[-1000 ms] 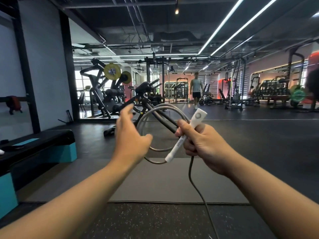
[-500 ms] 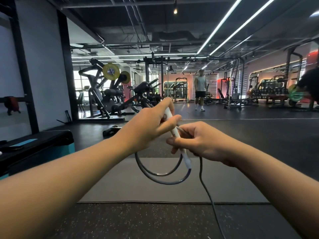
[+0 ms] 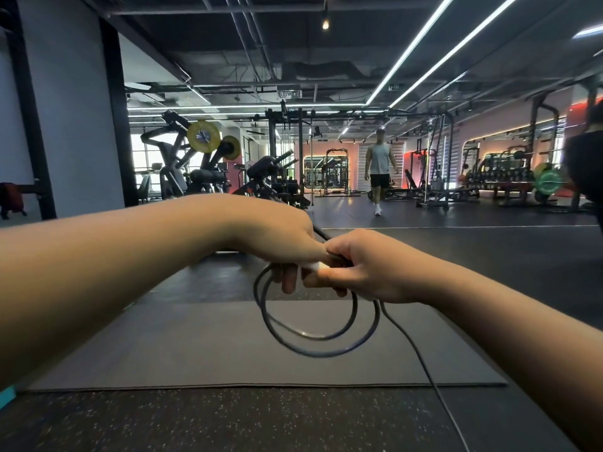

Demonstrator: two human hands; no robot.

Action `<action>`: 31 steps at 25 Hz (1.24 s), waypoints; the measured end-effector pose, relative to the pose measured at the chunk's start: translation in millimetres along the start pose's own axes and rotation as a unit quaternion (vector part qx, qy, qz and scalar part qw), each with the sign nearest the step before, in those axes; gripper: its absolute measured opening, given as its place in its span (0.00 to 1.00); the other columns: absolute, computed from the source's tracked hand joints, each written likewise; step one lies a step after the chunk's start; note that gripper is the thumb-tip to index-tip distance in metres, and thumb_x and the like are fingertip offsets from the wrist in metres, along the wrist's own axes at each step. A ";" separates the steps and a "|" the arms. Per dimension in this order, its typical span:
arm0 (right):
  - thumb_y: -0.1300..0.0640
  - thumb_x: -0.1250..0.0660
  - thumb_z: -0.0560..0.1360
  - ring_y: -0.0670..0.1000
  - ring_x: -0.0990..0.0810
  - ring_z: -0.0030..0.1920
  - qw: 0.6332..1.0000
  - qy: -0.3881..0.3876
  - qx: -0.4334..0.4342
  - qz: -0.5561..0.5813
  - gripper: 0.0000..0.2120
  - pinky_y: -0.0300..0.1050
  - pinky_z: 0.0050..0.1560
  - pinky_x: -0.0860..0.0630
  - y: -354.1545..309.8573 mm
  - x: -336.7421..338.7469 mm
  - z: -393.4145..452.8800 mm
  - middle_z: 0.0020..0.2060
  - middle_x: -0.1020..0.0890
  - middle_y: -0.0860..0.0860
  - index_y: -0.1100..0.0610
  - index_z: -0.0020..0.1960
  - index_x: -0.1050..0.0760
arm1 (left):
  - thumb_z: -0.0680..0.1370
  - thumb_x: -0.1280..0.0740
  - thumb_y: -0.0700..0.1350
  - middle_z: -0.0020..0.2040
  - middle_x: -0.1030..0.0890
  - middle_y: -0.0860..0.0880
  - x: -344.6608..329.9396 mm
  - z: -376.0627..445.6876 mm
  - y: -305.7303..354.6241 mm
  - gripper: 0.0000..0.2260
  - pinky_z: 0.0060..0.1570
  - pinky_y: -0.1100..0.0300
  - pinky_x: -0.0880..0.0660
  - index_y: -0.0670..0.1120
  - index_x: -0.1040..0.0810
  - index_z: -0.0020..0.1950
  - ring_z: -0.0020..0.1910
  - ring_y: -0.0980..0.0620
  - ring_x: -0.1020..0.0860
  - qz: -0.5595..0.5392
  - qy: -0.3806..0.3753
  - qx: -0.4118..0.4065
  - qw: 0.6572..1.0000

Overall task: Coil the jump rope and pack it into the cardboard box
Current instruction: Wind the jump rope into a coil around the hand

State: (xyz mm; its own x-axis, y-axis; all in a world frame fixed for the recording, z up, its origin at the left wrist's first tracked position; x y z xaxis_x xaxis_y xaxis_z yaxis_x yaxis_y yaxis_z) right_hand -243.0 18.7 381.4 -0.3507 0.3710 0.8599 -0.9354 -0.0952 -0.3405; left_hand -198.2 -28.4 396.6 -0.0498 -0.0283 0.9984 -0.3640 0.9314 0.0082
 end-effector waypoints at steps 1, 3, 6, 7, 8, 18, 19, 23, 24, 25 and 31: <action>0.47 0.26 0.75 0.40 0.27 0.25 1.000 0.001 0.000 0.000 0.14 0.32 0.29 0.33 1.9 0.5 -0.4 0.27 0.21 0.46 0.57 0.41 0.21 | 0.83 0.44 0.59 0.40 0.13 0.50 -5.0 -1.2 3.3 0.21 0.42 0.65 0.22 0.49 0.18 0.45 0.35 0.54 0.18 0.000 -0.010 -0.013 1.000; 0.46 0.24 0.73 0.39 0.26 0.27 1.000 0.002 0.007 0.019 0.15 0.33 0.30 0.32 3.5 4.1 -3.9 0.30 0.19 0.47 0.59 0.42 0.19 | 0.83 0.48 0.63 0.37 0.20 0.52 -10.8 -2.5 4.8 0.25 0.43 0.63 0.23 0.48 0.18 0.49 0.29 0.56 0.21 0.016 -0.004 -0.035 0.999; 0.40 0.25 0.70 0.41 0.27 0.30 0.999 0.016 0.017 0.027 0.16 0.37 0.32 0.33 3.5 13.2 -10.3 0.30 0.20 0.46 0.53 0.44 0.16 | 0.83 0.50 0.63 0.35 0.24 0.54 -12.9 -9.2 1.9 0.22 0.36 0.64 0.25 0.52 0.24 0.42 0.28 0.56 0.24 0.047 0.030 -0.093 0.994; 0.38 0.25 0.70 0.43 0.27 0.29 0.999 0.020 0.012 0.034 0.18 0.39 0.32 0.33 6.7 16.2 -11.5 0.30 0.22 0.47 0.54 0.43 0.15 | 0.83 0.50 0.61 0.35 0.24 0.54 -14.0 -12.2 -0.2 0.20 0.39 0.62 0.24 0.54 0.27 0.39 0.30 0.55 0.25 0.056 0.033 -0.115 0.991; 0.38 0.26 0.71 0.45 0.28 0.28 0.999 0.025 0.002 0.042 0.20 0.41 0.32 0.33 13.8 19.4 -12.9 0.28 0.23 0.50 0.56 0.40 0.16 | 0.84 0.50 0.60 0.35 0.25 0.54 -14.2 -16.1 -4.7 0.20 0.41 0.61 0.24 0.55 0.29 0.38 0.31 0.55 0.26 0.064 0.036 -0.129 0.989; 0.43 0.37 0.81 0.52 0.33 0.18 0.959 0.122 -0.111 0.231 0.21 0.52 0.26 0.21 72.9 42.8 -34.9 0.24 0.32 0.53 0.53 0.34 0.28 | 0.78 0.39 0.64 0.29 0.27 0.52 22.2 -41.8 -104.4 0.19 0.38 0.47 0.24 0.51 0.27 0.37 0.30 0.52 0.28 -0.281 0.199 -0.033 0.938; 0.42 0.39 0.82 0.51 0.36 0.19 0.948 0.125 -0.111 0.271 0.20 0.49 0.24 0.24 68.8 37.3 -28.4 0.24 0.33 0.52 0.56 0.38 0.27 | 0.80 0.39 0.62 0.30 0.28 0.52 23.4 -38.9 -98.1 0.19 0.38 0.47 0.25 0.48 0.29 0.39 0.30 0.52 0.28 -0.344 0.221 -0.034 0.912; 0.31 0.42 0.78 0.48 0.44 0.30 0.874 0.129 -0.149 0.445 0.33 0.44 0.30 0.41 63.3 5.3 -6.3 0.29 0.35 0.47 0.60 0.60 0.22 | 0.82 0.40 0.59 0.36 0.22 0.49 10.7 -19.6 -69.5 0.18 0.43 0.52 0.23 0.44 0.29 0.44 0.35 0.49 0.21 -0.621 0.218 -0.050 0.751; 0.28 0.43 0.76 0.49 0.44 0.32 0.844 0.131 -0.136 0.502 0.37 0.44 0.32 0.41 58.0 -2.3 -1.4 0.32 0.34 0.48 0.60 0.64 0.22 | 0.83 0.41 0.58 0.40 0.17 0.46 7.7 -13.6 -66.5 0.18 0.47 0.49 0.21 0.44 0.29 0.44 0.40 0.46 0.18 -0.656 0.230 -0.046 0.717; 0.26 0.44 0.73 0.50 0.44 0.34 0.817 0.131 -0.106 0.551 0.43 0.44 0.34 0.41 48.8 -7.0 3.7 0.35 0.33 0.49 0.61 0.67 0.23 | 0.83 0.42 0.57 0.46 0.14 0.43 3.7 -8.1 -61.5 0.18 0.52 0.46 0.20 0.45 0.29 0.44 0.46 0.42 0.15 -0.693 0.239 -0.043 0.678; 0.26 0.31 0.66 0.51 0.28 0.39 0.765 0.207 0.019 0.610 0.39 0.44 0.37 0.35 10.7 -19.3 18.2 0.47 0.18 0.54 0.57 0.61 0.19 | 0.85 0.48 0.58 0.46 0.12 0.41 -18.8 0.1 -41.1 0.20 0.47 0.52 0.23 0.46 0.29 0.45 0.44 0.41 0.17 -0.850 0.298 0.024 0.435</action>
State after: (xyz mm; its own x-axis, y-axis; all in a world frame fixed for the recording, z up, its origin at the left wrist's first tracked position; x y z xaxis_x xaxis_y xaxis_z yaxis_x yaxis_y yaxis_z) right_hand -247.0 -6.2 368.2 -0.9269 0.2450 -0.2844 0.0725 -0.6265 -0.7761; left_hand -182.4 -66.1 377.5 0.5729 -0.5485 -0.6090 0.5763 -0.2588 0.7752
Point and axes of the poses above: each hand's wrist, its own z-axis towards the middle knuckle, its own x-axis out of the back of the hand, y = z × x, the point moved 10 cm from there along z, towards the middle knuckle
